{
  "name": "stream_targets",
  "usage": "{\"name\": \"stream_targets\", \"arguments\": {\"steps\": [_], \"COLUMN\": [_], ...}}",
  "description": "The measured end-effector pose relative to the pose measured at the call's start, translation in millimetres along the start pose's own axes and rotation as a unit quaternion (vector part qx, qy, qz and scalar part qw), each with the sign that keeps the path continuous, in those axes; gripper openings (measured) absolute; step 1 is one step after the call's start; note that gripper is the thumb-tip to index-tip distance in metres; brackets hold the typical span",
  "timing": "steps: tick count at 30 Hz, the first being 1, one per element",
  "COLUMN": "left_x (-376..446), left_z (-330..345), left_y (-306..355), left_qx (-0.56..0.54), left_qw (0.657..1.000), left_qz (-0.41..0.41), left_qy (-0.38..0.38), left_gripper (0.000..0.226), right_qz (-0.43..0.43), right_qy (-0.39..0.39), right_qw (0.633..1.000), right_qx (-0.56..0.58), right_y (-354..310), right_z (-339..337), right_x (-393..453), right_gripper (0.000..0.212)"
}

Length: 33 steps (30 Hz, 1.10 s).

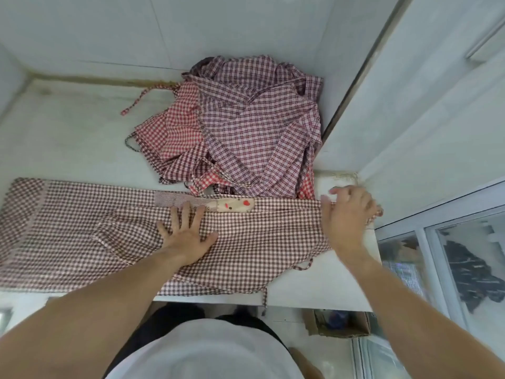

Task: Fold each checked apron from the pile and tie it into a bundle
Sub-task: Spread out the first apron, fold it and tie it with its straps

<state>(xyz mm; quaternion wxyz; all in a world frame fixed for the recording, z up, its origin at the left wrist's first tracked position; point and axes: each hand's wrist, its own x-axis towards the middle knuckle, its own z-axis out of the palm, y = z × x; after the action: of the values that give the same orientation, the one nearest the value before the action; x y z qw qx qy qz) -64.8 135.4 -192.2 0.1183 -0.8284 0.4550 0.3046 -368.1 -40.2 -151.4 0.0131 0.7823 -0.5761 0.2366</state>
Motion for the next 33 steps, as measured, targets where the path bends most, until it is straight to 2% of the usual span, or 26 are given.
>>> {"name": "stream_targets", "arguments": {"steps": [2,4,7,9,11,13,18,23,25,29,33], "left_x": [0.5,2.1,-0.3,-9.7,-23.1,-34.9,-35.3,-23.9,-23.4,-27.9,-30.6], "left_z": [1.9,1.9,-1.6,-2.2,2.2,14.6,43.3,32.4,31.7,27.4,21.0], "left_y": [-0.8,-3.6,-11.0,-13.8,-10.8,-11.4,-44.1,-64.8,-77.0,-106.2,-121.8], "left_qx": [-0.002,-0.011,-0.078,-0.071,-0.034,-0.015,-0.005,0.002,0.006,-0.031,-0.014], "left_qw": [1.000,0.999,0.990,0.976,0.963,0.965,0.994,0.996,0.997,0.996,0.995], "left_qz": [0.009,0.020,0.032,0.060,0.125,0.153,0.043,0.065,0.042,-0.038,-0.025], "left_qy": [0.011,0.031,0.115,0.198,0.236,0.212,0.101,0.058,0.059,0.080,0.093], "left_gripper": [0.085,0.084,0.079,0.078,0.069,0.063,0.068,0.076,0.079,0.075,0.072], "right_qz": [-0.064,-0.095,-0.039,-0.025,-0.018,-0.019,-0.009,-0.032,-0.049,-0.038,-0.038], "right_qy": [-0.013,-0.114,-0.277,-0.330,-0.349,-0.376,-0.420,-0.464,-0.462,-0.456,-0.449], "right_qw": [0.996,0.986,0.960,0.944,0.937,0.926,0.906,0.885,0.885,0.888,0.892], "right_qx": [0.067,0.071,0.011,-0.002,-0.016,-0.035,-0.047,-0.010,-0.028,-0.050,-0.040], "right_y": [-48.4,-82.1,-95.4,-94.6,-94.6,-97.3,-102.0,-93.1,-85.0,-80.3,-80.5], "right_z": [-2.3,6.0,29.3,37.2,39.6,37.9,34.7,22.2,16.6,21.3,24.0], "right_x": [-40.6,-79.5,-111.4,-115.8,-113.4,-110.5,-103.9,-97.3,-100.7,-103.5,-104.0], "right_gripper": [0.024,0.034,0.058,0.067,0.071,0.072,0.070,0.081,0.089,0.089,0.092]}}
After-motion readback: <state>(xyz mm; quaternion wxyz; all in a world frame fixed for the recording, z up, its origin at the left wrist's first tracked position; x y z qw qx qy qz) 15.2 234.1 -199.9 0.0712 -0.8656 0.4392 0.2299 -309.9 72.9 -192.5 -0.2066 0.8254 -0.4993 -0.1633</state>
